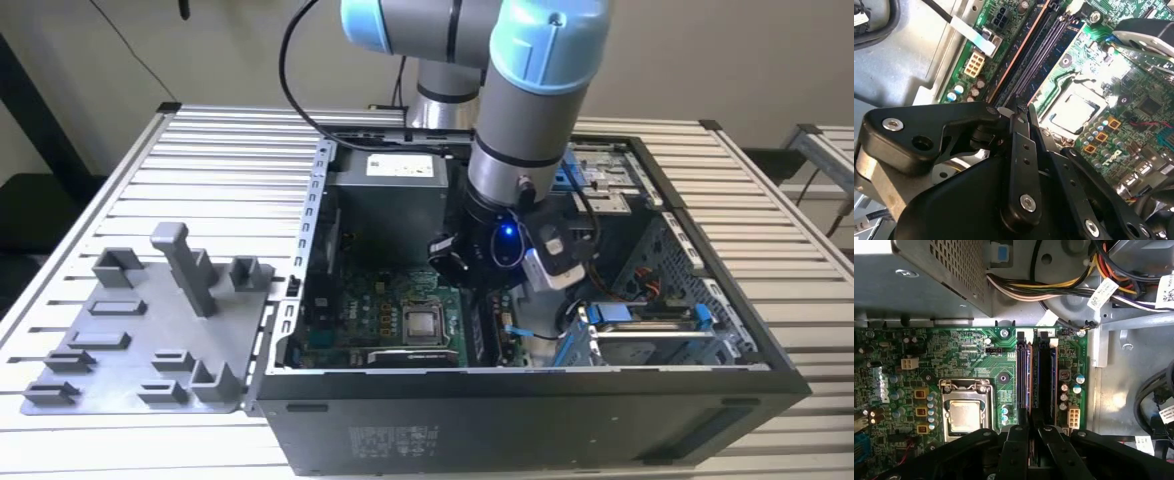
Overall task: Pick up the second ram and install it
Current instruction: 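Insert the second ram into the second slot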
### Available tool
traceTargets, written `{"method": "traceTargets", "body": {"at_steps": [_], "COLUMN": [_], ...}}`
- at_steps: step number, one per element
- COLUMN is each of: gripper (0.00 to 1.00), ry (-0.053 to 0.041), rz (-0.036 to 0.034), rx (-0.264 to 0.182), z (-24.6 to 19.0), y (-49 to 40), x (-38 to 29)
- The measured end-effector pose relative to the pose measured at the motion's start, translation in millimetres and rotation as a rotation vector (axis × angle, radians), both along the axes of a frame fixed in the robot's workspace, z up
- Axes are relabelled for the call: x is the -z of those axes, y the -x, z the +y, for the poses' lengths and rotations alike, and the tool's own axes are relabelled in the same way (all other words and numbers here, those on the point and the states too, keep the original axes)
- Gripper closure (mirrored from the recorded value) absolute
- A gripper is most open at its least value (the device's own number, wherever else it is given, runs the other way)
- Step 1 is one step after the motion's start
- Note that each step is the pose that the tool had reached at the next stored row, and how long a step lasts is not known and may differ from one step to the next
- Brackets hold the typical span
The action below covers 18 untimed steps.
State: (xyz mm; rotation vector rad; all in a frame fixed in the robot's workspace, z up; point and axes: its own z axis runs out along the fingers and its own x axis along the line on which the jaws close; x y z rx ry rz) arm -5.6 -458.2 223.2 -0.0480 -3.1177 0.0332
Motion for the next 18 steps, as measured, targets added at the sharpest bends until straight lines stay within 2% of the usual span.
{"method": "traceTargets", "body": {"at_steps": [18], "gripper": [0.86], "ry": [0.0006], "rz": [0.0007], "rx": [0.000], "z": [-0.1], "y": [-0.7], "x": [3.1]}}
